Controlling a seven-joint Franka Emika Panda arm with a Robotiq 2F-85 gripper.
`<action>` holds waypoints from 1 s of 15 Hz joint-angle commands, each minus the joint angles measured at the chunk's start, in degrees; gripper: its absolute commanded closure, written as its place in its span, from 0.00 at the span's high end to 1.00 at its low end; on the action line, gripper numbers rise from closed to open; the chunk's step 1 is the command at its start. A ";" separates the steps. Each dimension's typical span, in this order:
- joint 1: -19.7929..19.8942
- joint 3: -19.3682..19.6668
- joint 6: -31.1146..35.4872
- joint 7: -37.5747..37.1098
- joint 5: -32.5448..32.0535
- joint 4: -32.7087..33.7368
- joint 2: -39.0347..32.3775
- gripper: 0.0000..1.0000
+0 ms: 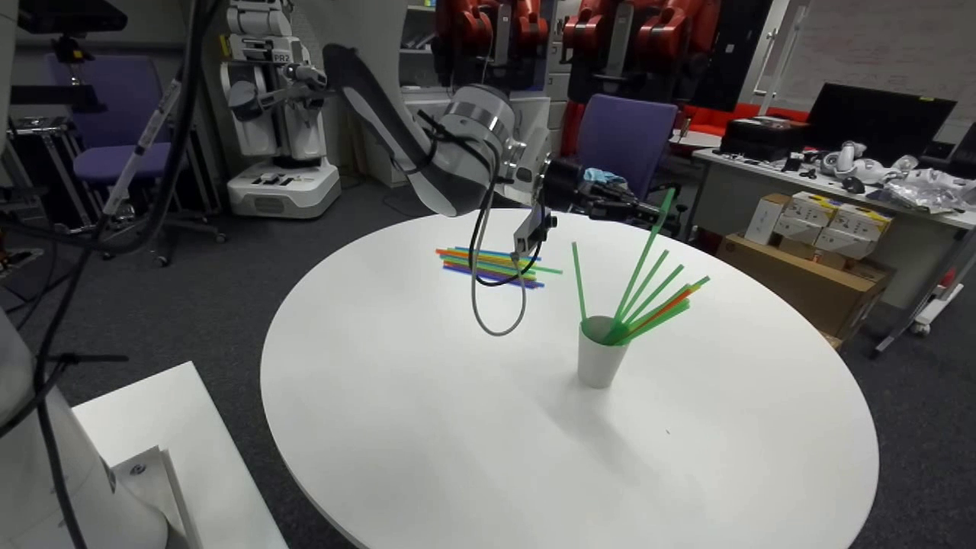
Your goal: Pick up the green straw on the right and put it inside the white cup
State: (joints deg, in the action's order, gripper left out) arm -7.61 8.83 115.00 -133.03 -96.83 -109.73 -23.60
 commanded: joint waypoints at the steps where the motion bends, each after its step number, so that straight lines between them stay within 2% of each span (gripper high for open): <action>1: 5.76 -4.40 2.99 -0.64 0.71 -3.14 3.13 0.00; 4: 7.83 -5.91 4.56 -0.38 1.10 -3.56 2.66 0.00; 8: 8.67 -7.13 5.36 -0.32 1.51 -4.35 2.10 0.00; 10: 8.70 -7.58 5.49 -0.40 1.75 -4.83 2.05 0.27; 15: 9.01 -8.52 6.46 0.17 3.02 -5.42 2.91 0.63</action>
State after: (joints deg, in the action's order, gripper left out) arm 0.03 1.47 119.63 -133.05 -95.04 -113.23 -23.41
